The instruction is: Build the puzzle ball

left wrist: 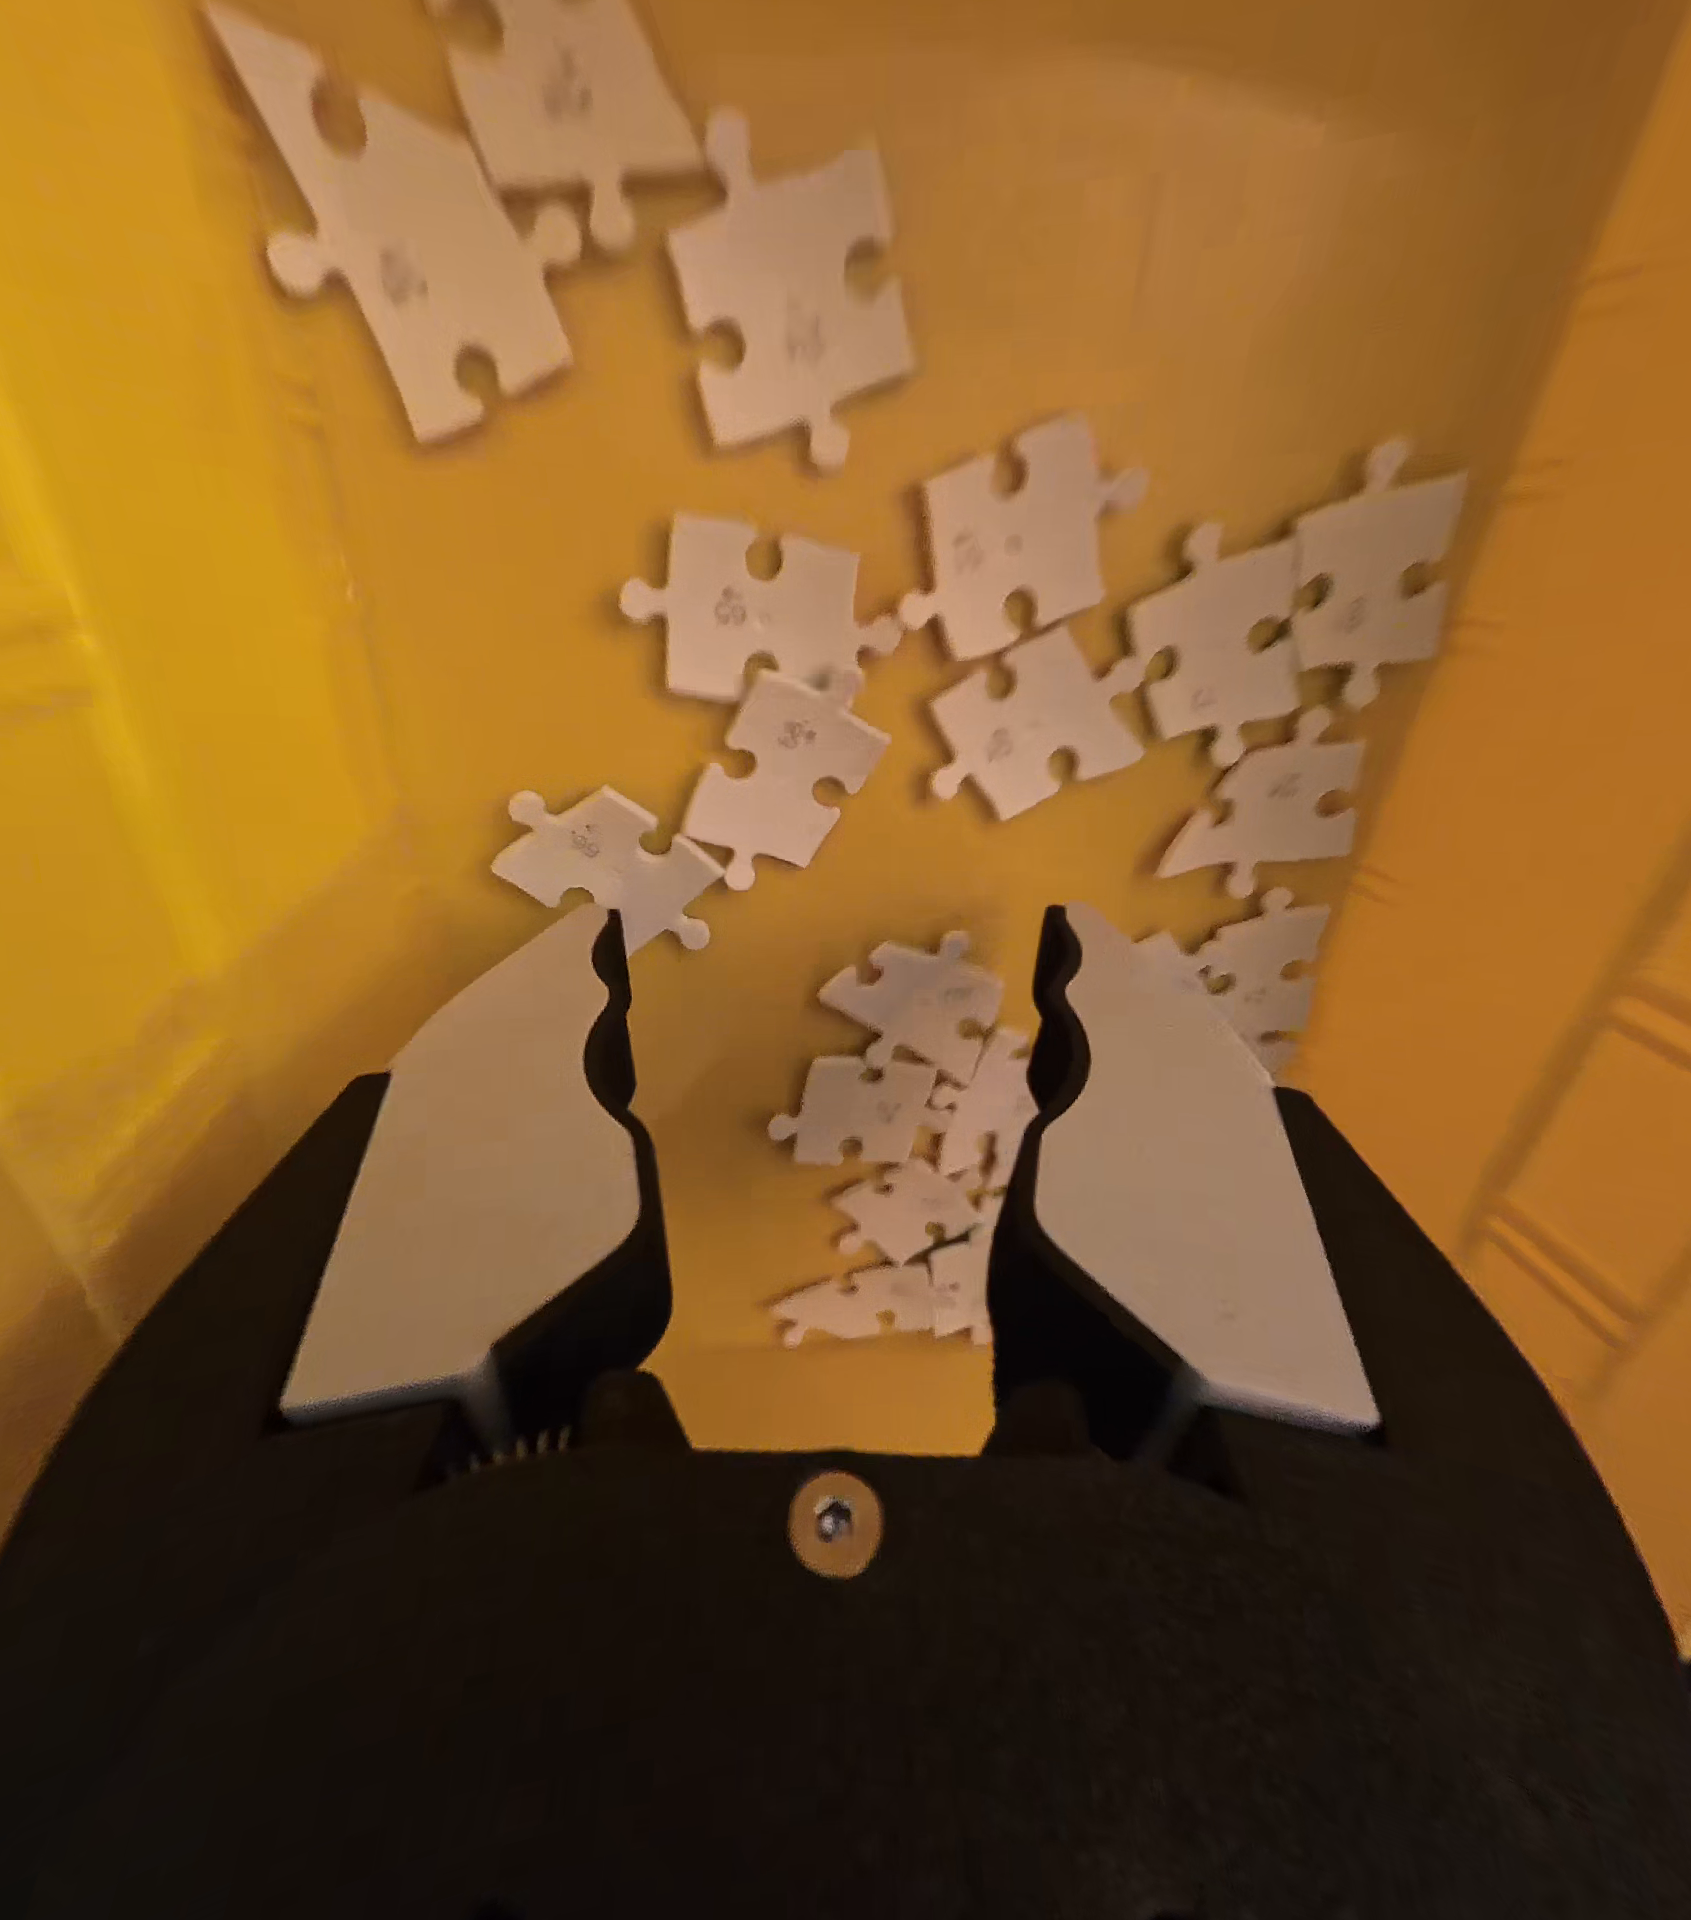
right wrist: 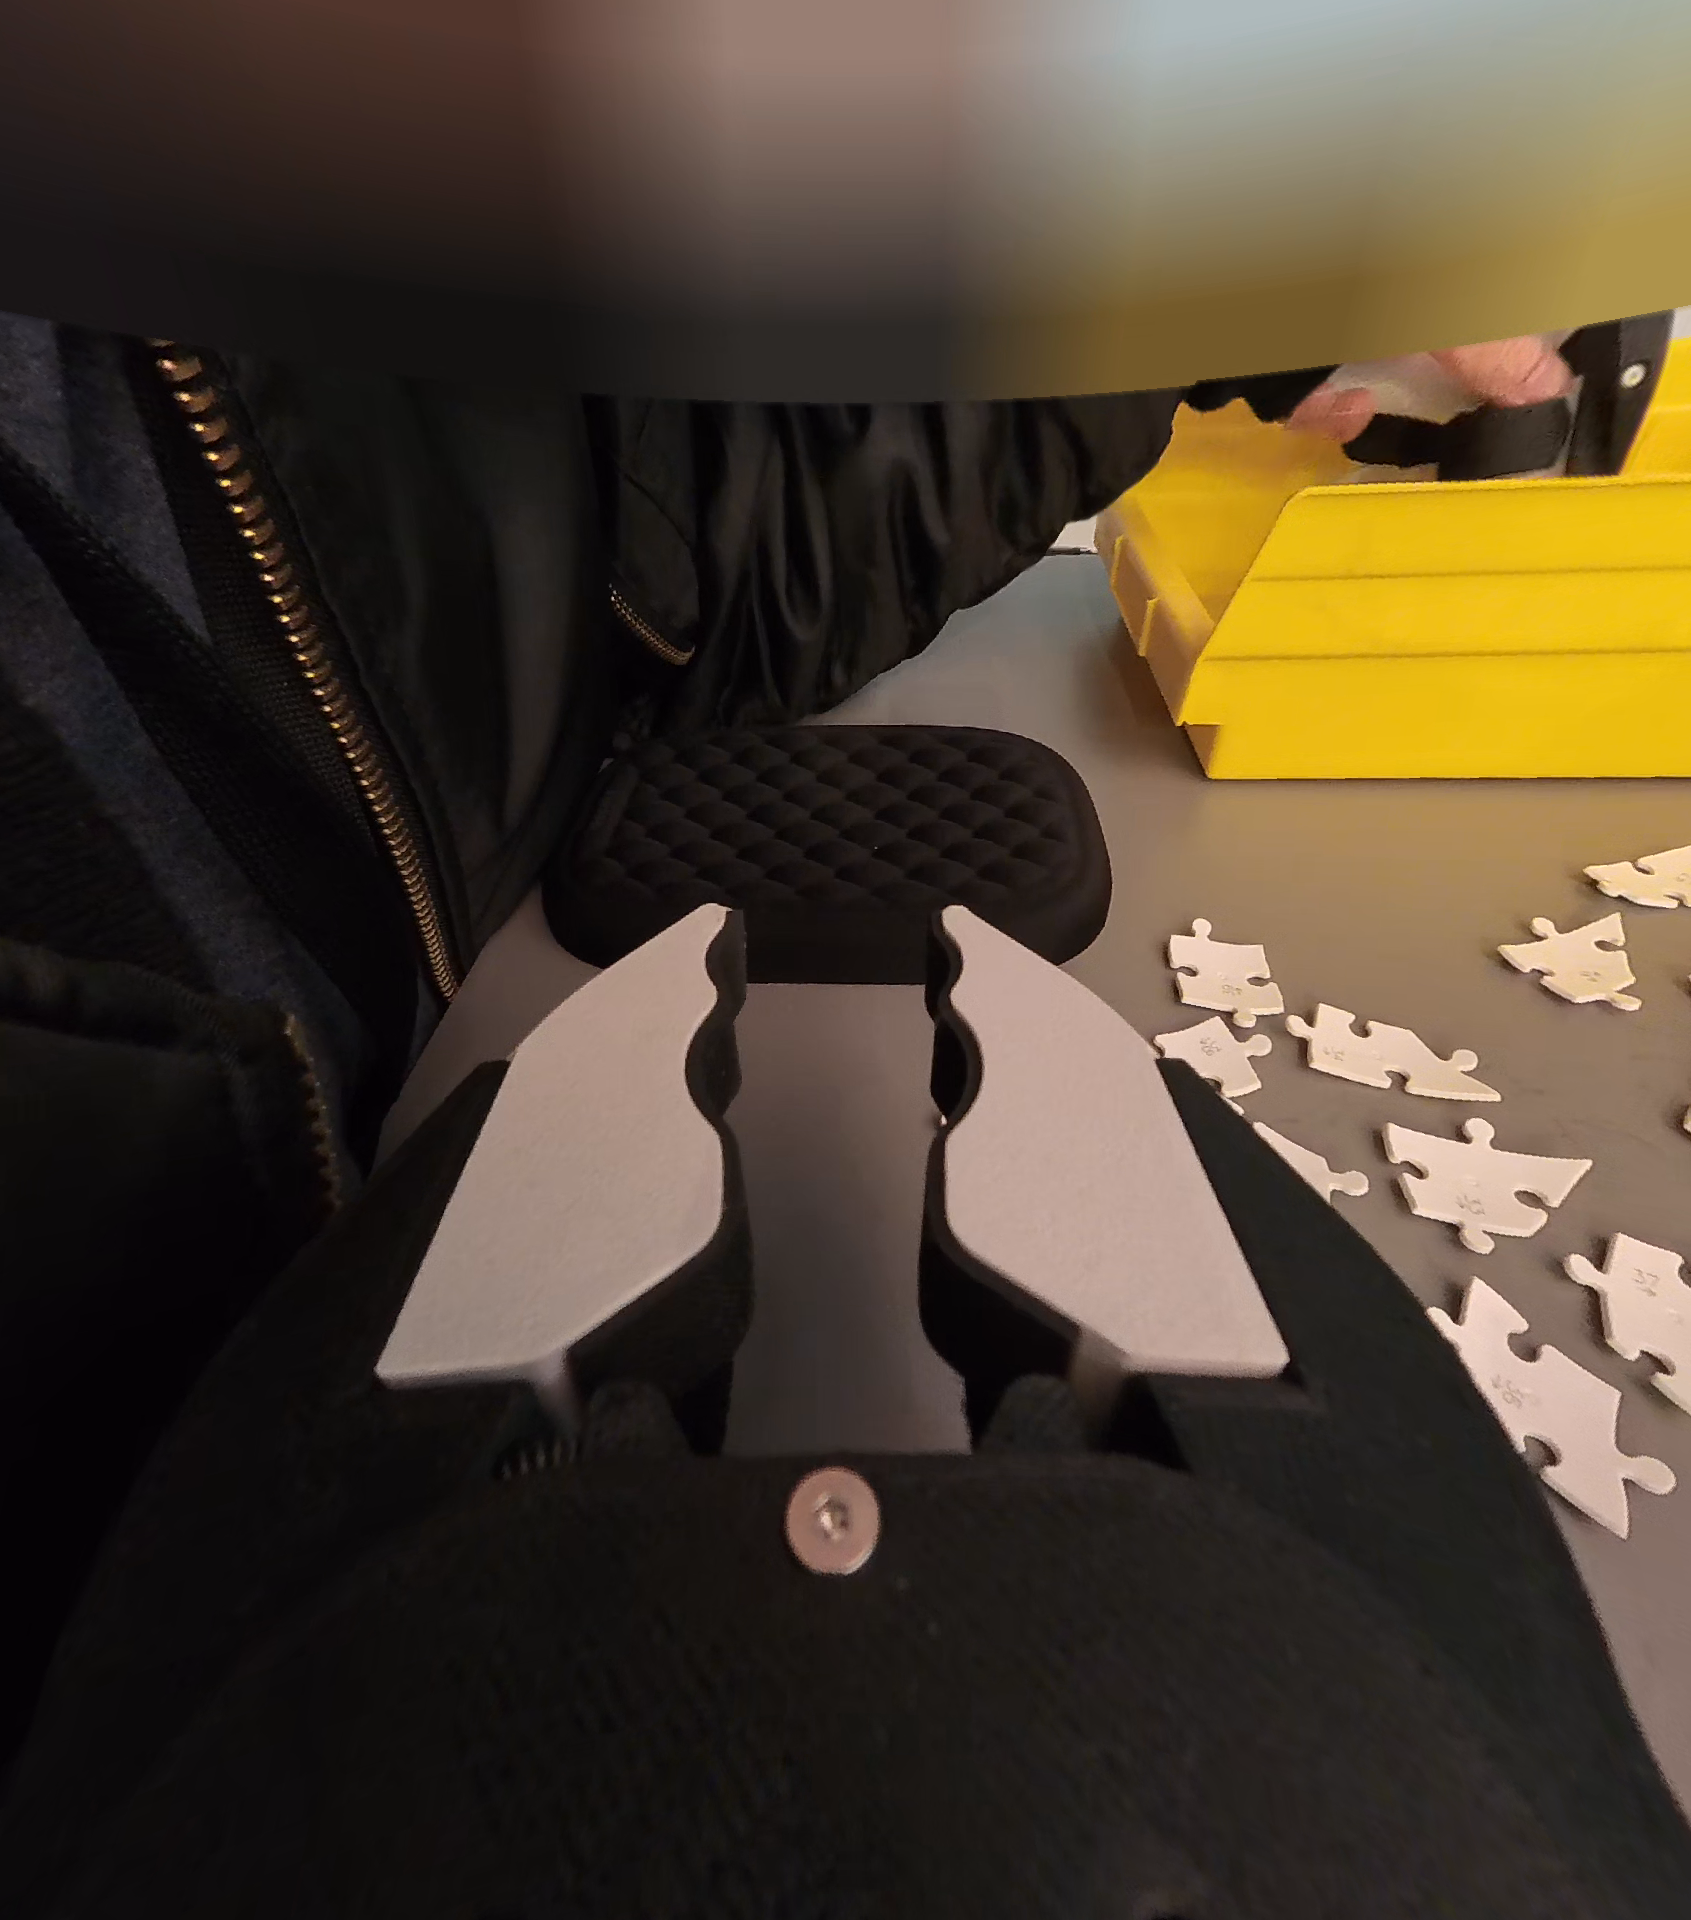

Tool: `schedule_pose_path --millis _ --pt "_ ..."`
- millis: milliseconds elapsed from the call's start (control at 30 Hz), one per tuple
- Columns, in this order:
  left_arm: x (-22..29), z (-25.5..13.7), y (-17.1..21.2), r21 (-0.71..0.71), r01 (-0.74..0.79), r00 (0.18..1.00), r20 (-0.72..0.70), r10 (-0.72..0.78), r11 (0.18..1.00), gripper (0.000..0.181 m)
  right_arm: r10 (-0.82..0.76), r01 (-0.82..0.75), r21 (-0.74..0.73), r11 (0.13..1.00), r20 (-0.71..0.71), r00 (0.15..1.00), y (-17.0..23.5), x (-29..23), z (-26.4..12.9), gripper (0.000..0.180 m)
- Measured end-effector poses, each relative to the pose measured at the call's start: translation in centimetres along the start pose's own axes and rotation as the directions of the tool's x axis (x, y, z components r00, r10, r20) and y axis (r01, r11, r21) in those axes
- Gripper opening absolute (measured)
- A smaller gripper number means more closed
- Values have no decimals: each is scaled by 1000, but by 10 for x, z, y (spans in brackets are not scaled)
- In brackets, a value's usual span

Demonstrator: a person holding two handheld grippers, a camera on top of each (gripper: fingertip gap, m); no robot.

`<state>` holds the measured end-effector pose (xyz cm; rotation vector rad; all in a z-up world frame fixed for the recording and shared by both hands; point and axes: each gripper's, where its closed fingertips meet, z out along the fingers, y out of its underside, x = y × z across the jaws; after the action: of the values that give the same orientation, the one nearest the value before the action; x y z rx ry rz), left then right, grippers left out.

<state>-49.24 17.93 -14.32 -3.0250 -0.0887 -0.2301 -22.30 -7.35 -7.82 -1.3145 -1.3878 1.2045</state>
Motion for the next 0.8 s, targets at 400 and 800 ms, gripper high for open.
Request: schedule_pose_path --millis 400,800 --pt "1 -17 17 -40 -53 995 81 56 998 67 -2 2 -2 1000 3 1000 0 -1 0 34" --pt "-16 -2 28 -170 -103 958 248 143 980 56 -3 3 -2 1000 7 1000 0 -1 0 34"
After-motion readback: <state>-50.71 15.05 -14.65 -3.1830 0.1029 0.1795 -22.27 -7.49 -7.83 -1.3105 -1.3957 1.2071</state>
